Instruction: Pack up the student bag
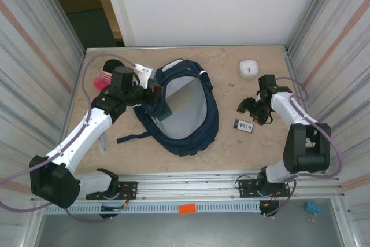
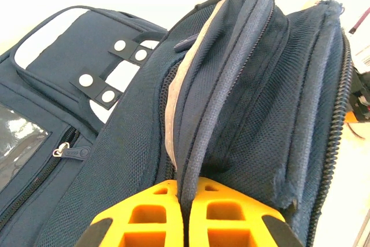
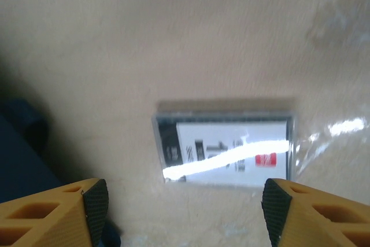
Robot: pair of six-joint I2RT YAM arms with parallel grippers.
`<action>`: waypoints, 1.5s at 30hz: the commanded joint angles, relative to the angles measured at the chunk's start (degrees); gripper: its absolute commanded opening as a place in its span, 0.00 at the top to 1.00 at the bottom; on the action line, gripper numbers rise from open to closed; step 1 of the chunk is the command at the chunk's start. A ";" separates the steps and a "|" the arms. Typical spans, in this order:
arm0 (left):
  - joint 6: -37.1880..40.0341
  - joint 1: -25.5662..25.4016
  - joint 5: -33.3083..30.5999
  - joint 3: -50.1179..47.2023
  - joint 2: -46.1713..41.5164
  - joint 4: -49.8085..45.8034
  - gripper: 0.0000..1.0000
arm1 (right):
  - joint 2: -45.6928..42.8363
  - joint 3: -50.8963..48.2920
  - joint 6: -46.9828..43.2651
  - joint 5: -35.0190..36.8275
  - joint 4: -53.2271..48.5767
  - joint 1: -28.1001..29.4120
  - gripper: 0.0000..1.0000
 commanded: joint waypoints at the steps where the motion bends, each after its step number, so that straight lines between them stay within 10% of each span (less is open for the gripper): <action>1: 0.71 1.06 0.51 -0.80 -2.79 4.52 1.00 | 4.21 2.23 -5.26 -1.50 2.40 -1.12 0.28; 13: -1.23 2.05 3.62 -6.21 -2.98 8.81 1.00 | 12.94 0.15 -5.41 -6.63 4.62 -1.67 0.30; 27: -1.81 3.47 7.37 -8.20 -4.19 9.31 1.00 | 4.00 -2.21 -0.31 4.95 -7.57 8.99 0.23; 45: -1.38 3.57 5.46 -7.87 -6.03 7.60 1.00 | 15.20 6.78 -12.21 12.55 -10.59 17.26 0.21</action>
